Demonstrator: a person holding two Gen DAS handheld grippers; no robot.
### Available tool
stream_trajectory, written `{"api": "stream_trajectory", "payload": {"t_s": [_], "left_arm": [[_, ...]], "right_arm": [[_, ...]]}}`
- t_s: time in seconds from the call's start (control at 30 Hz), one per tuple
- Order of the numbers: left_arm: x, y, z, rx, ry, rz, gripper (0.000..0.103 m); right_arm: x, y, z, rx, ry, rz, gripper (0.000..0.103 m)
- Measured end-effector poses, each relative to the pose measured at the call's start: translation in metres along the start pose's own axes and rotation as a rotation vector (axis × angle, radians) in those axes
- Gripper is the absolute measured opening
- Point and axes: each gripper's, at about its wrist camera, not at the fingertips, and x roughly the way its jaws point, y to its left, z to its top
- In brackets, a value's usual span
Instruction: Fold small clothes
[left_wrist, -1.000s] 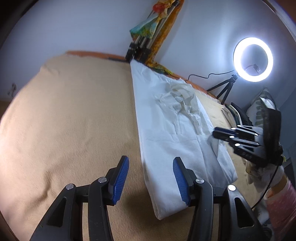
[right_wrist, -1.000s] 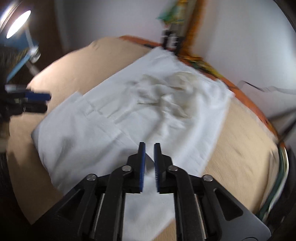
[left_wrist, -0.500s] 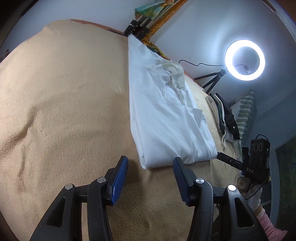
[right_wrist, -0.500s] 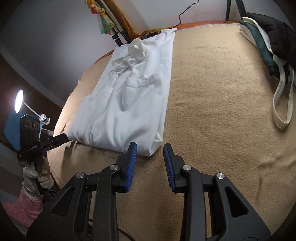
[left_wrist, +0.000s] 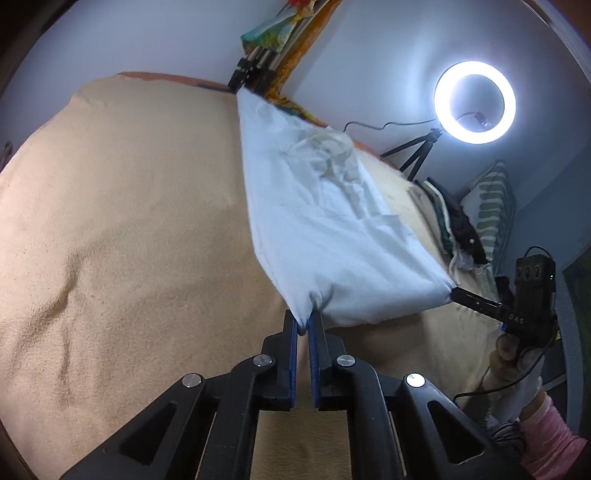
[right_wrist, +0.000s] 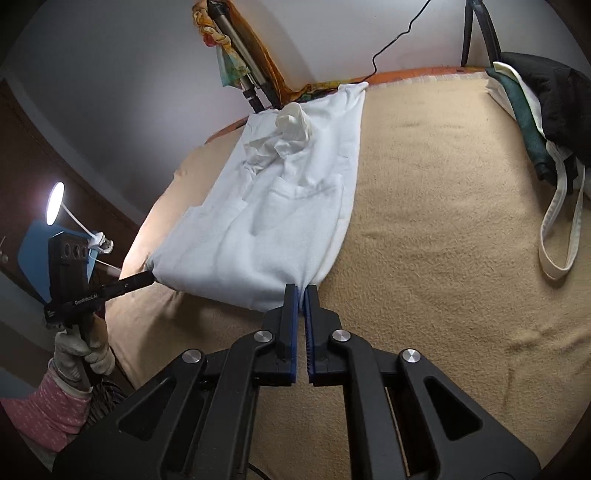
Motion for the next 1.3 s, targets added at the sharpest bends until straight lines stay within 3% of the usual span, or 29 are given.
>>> {"api": "stream_trajectory", "payload": {"t_s": [0.1,0.23,0.37,0.43,0.57,0.77,0.87,0.93,1.0,1.1,1.2,1.3], "left_arm": [[0.015,0.005,-0.010,0.006,0.044,0.033,0.002],[0.008,-0.002,-0.009,0.053,0.030,0.062,0.002],[-0.005,-0.011,-0.008,0.089,-0.005,0.117,0.005],[-0.012,-0.014,-0.006,0.091,-0.031,0.117,0.021],[-0.016,-0.029,0.009,0.124,-0.082,0.087,0.026],[0.028,-0.039,0.040,0.149,-0.006,0.080,0.027],[0.045,-0.027,0.048,0.139,0.019,0.115,0.027],[0.051,-0.018,0.051,0.167,0.019,0.178,0.025],[0.050,-0.011,0.052,0.195,0.005,0.192,0.023],[0.045,-0.002,0.052,0.183,0.001,0.219,0.027],[0.039,0.010,0.061,0.149,-0.008,0.242,0.027],[0.032,0.017,0.079,0.117,-0.037,0.238,0.028]], "right_arm": [[0.020,-0.002,-0.010,-0.020,0.077,-0.063,0.004],[0.014,0.000,-0.006,-0.041,0.058,-0.072,0.004],[0.000,-0.005,-0.002,-0.029,0.036,-0.166,0.004],[-0.011,-0.001,0.002,-0.053,-0.011,-0.153,0.004],[-0.008,0.027,0.020,-0.150,-0.067,-0.092,0.005],[0.057,0.054,0.044,-0.230,0.006,-0.085,0.005],[0.075,0.046,0.049,-0.218,0.011,-0.148,0.005],[0.081,0.030,0.053,-0.176,0.021,-0.230,0.005],[0.078,0.012,0.054,-0.125,0.020,-0.240,0.000],[0.073,0.001,0.053,-0.133,0.019,-0.299,0.000],[0.065,-0.013,0.057,-0.091,0.023,-0.300,0.000],[0.050,-0.024,0.067,-0.054,-0.015,-0.285,0.008]]}}
